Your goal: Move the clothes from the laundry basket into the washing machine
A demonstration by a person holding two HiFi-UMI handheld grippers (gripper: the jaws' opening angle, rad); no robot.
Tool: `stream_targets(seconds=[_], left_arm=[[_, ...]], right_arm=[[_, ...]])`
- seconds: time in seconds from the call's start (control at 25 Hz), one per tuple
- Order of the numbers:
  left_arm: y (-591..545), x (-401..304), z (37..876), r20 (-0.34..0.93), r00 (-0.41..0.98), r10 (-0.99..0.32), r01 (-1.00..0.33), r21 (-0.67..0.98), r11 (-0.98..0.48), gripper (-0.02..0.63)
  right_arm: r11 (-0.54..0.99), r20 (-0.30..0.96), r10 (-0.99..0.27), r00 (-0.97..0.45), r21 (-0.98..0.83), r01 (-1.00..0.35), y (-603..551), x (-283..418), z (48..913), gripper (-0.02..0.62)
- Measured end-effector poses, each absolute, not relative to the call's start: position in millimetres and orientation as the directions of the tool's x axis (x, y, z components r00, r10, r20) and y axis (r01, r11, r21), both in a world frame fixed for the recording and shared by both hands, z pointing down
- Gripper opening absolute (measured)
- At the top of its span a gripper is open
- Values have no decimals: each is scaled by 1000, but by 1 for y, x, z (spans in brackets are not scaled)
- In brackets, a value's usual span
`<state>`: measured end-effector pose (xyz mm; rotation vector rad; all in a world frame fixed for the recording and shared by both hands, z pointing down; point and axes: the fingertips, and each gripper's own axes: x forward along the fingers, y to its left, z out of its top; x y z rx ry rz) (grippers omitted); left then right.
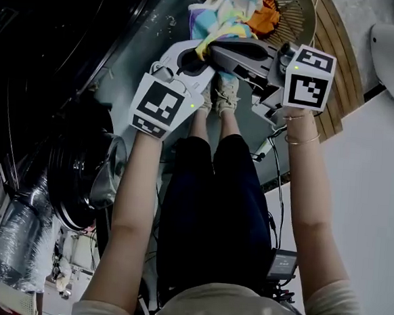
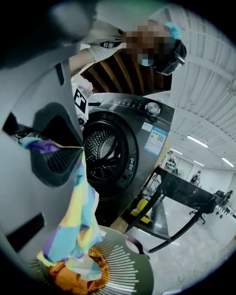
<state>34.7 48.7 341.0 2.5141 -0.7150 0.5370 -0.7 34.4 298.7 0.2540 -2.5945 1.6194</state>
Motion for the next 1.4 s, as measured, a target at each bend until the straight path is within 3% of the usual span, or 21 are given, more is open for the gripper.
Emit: stream_targets(seconds=[0.32, 0.6, 0.76, 1.04, 1.4], left_arm=[[42, -40, 347, 460, 642, -613, -766, 404, -499, 35], [33, -128, 364, 459, 346, -818, -892, 431, -135, 35], [18, -178, 391, 483, 188, -855, -922, 387, 16, 35], [-21, -248, 431, 461, -186, -867, -926, 214, 312, 37], [-63, -315, 393, 322, -397, -859, -885, 112, 451, 37]], right_arm=[[496, 236, -148, -960, -822, -279, 39, -12, 313, 12], [427, 291, -283, -914, -815, -392, 32, -21, 345, 12], [447, 330, -376, -866, -753, -482, 26, -25, 356, 12], [441, 304, -356, -884, -779, -446, 28, -39, 379, 12], [401, 280, -368, -887, -813, -423, 33, -30, 396, 12]])
